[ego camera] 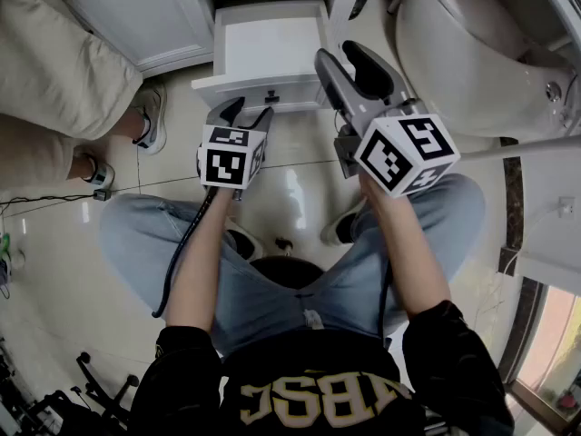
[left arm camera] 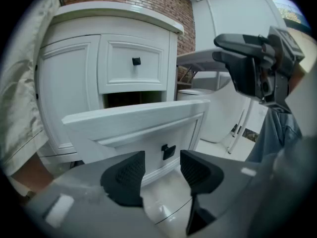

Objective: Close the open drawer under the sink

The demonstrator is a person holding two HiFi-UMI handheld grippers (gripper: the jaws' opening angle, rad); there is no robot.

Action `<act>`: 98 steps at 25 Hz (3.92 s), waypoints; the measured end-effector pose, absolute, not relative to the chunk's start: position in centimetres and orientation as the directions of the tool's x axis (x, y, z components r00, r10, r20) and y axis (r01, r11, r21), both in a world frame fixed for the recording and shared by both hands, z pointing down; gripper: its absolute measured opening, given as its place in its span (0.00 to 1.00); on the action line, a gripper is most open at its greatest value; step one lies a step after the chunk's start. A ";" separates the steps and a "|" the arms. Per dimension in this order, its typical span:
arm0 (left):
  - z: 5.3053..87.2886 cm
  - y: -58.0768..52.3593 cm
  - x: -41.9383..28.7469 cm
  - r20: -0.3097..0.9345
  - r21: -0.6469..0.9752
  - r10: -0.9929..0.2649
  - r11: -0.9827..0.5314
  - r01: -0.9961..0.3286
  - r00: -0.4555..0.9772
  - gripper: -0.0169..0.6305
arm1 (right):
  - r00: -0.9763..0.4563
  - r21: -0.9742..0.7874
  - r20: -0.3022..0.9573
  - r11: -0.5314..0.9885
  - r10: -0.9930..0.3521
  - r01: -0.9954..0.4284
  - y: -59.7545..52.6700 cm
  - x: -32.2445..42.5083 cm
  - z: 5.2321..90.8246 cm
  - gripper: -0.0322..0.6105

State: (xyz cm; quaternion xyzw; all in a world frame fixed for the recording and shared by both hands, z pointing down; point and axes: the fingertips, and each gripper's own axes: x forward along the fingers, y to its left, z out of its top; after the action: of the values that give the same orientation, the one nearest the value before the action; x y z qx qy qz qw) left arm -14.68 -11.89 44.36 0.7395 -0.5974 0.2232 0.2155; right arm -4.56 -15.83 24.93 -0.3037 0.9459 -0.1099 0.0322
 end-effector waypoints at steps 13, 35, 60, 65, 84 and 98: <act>47.4 -16.3 -13.6 0.634 -0.050 -0.763 -0.206 -0.977 0.128 0.17 | -0.855 -0.333 -0.024 0.810 -0.519 -0.483 -17.9 -7.5 22.7 0.32; 47.8 -28.4 -18.8 0.602 -0.196 -0.795 -0.056 -0.979 -0.075 0.16 | -0.861 -0.360 0.044 0.796 -0.507 -0.487 -20.1 -6.3 24.7 0.32; 41.7 -29.7 -20.1 0.421 -0.226 -0.906 -0.142 -0.964 0.035 0.32 | -0.857 -0.265 0.042 0.822 -0.513 -0.505 -19.5 -6.7 24.3 0.31; 31.0 -25.9 -19.2 0.210 -0.166 -0.973 -0.136 -0.977 0.100 0.31 | -0.825 -0.104 0.080 0.818 -0.559 -0.565 -20.2 -6.8 24.5 0.31; 25.5 -17.3 -20.3 0.055 0.024 -0.998 -0.036 -0.999 0.037 0.55 | -0.657 0.067 -0.078 0.653 -0.750 -0.754 -21.3 -6.5 23.6 0.57; 26.8 -17.5 -19.5 0.094 0.016 -0.994 -0.051 -0.999 0.053 0.55 | -0.697 0.053 -0.012 0.695 -0.717 -0.717 -21.1 -7.6 25.4 0.57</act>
State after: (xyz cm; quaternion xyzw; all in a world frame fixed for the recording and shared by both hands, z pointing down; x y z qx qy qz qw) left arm -19.54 -17.51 26.76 0.7244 -0.6877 0.0286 0.0382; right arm -7.60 -21.06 25.37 -0.3894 0.9207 0.0268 -0.0050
